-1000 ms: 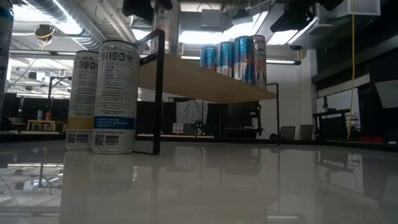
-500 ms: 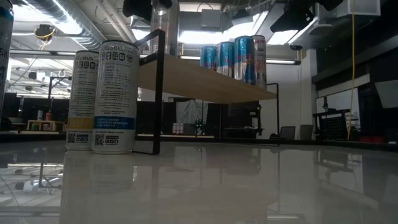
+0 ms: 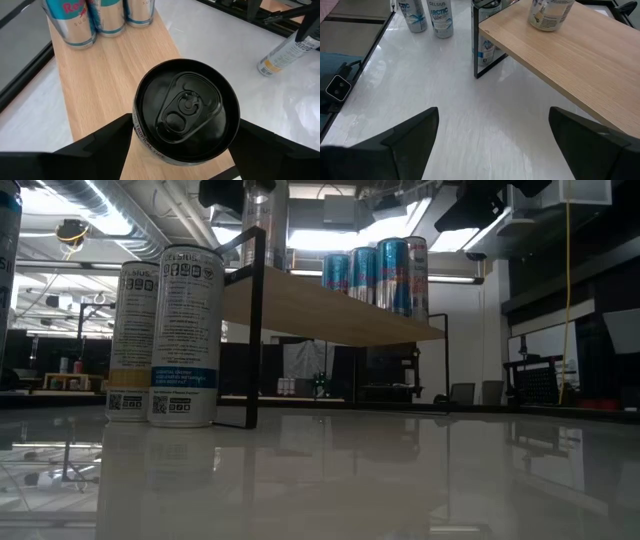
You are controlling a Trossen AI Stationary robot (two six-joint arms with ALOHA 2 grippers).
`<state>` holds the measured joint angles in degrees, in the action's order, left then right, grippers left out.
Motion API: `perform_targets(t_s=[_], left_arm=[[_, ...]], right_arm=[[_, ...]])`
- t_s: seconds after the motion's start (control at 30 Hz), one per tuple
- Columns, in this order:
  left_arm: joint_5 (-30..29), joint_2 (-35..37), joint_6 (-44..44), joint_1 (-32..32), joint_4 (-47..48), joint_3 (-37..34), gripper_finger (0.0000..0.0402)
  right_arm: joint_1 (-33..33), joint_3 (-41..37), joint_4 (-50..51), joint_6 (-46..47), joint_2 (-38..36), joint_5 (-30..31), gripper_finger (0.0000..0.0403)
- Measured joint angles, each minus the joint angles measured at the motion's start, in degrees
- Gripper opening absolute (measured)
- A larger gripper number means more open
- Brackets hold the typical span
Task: Place canned beverage on shelf
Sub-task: Put the white-yellow soda can on the shelf
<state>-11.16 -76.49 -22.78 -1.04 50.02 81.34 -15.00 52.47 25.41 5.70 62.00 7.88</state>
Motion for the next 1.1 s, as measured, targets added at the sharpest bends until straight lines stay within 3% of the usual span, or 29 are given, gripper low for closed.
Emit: perform_targets(t_s=[0.73,1.1], left_arm=[[-0.1,1.6,1.0,0.0,-7.5,0.0,0.0296],[-0.1,1.6,10.4,0.0,-7.4,0.0,0.0296]], right_arm=[[0.0,0.0,0.0,0.0,0.0,0.0,0.0374],[0.0,0.0,0.0,0.0,0.0,0.0,0.0374]])
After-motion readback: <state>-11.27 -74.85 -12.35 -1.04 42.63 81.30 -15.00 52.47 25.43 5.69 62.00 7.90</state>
